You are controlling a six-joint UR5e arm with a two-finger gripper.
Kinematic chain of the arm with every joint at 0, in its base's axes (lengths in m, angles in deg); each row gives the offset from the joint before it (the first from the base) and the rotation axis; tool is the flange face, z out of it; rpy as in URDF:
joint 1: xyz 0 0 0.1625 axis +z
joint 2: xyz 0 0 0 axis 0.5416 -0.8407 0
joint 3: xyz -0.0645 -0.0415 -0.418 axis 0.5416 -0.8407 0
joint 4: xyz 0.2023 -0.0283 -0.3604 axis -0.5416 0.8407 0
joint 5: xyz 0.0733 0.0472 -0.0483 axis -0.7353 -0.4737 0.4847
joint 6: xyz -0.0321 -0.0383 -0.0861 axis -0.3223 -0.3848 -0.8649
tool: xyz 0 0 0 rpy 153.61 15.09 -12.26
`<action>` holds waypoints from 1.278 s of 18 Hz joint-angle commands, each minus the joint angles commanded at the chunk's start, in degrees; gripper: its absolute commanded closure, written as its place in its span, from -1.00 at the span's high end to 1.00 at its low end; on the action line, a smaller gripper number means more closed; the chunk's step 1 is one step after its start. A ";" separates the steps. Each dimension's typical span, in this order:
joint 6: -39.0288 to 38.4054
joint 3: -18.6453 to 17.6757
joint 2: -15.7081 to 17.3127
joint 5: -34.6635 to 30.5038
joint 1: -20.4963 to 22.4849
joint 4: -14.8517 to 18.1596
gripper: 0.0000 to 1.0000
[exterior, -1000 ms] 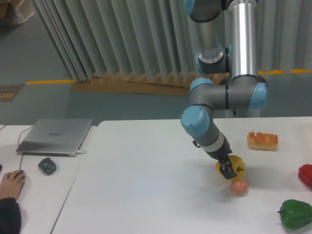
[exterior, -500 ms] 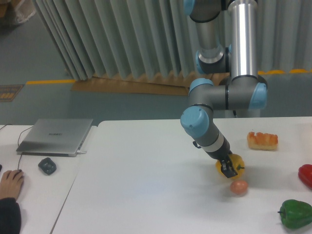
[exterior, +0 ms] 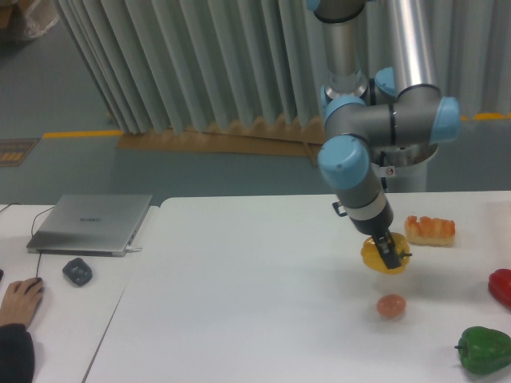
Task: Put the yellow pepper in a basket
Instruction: 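Lift the yellow pepper and carry it past the bread roll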
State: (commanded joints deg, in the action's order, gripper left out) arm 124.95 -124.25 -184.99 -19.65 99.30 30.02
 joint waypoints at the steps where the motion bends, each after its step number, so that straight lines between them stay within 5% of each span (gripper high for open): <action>1: 0.09 0.00 1.31 0.53 1.41 0.62 -0.02; 23: 20.64 2.29 1.59 2.73 24.61 0.71 -0.01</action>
State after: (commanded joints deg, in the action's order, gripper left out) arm 145.59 -121.97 -183.40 -16.92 123.90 30.74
